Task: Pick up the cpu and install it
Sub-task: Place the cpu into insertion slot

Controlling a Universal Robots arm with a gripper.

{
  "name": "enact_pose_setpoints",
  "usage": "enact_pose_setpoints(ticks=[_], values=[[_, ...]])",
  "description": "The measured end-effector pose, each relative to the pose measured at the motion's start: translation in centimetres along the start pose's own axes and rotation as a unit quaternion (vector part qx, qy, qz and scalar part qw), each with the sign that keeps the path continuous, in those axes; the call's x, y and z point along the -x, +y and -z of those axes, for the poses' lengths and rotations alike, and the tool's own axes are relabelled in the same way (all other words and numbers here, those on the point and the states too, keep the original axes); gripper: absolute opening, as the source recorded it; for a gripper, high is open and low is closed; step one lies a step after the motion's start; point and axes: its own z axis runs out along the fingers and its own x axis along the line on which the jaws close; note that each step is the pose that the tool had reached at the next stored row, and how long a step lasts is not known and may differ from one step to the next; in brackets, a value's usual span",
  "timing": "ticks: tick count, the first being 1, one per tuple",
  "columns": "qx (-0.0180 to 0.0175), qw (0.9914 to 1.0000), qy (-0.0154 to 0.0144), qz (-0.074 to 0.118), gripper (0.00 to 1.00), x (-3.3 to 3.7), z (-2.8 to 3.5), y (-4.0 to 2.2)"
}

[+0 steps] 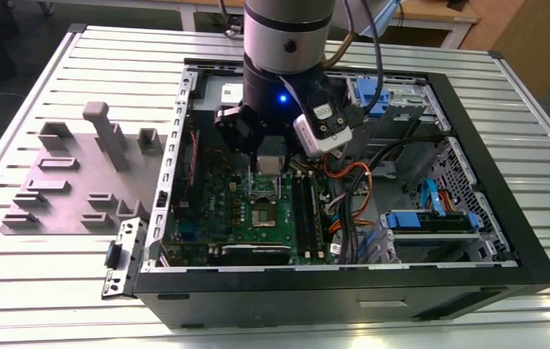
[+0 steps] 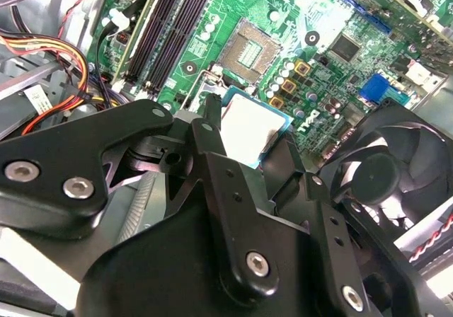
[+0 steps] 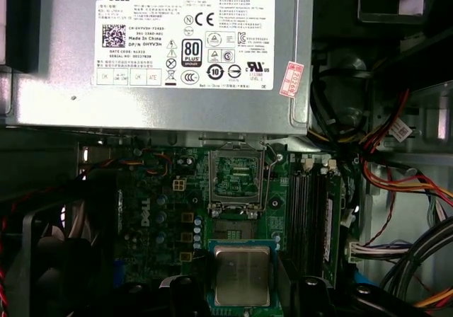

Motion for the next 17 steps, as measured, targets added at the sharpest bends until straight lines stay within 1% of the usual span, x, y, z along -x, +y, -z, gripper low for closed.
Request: enact_pose_setpoints(ticks=[8, 17], values=[[0.0000, 1.00000, 0.0000, 0.000, 0.47, 0.00, -0.76, 0.00], [0.0001, 1.00000, 0.0000, 0.000, 0.47, 0.00, -1.31, 0.01]])
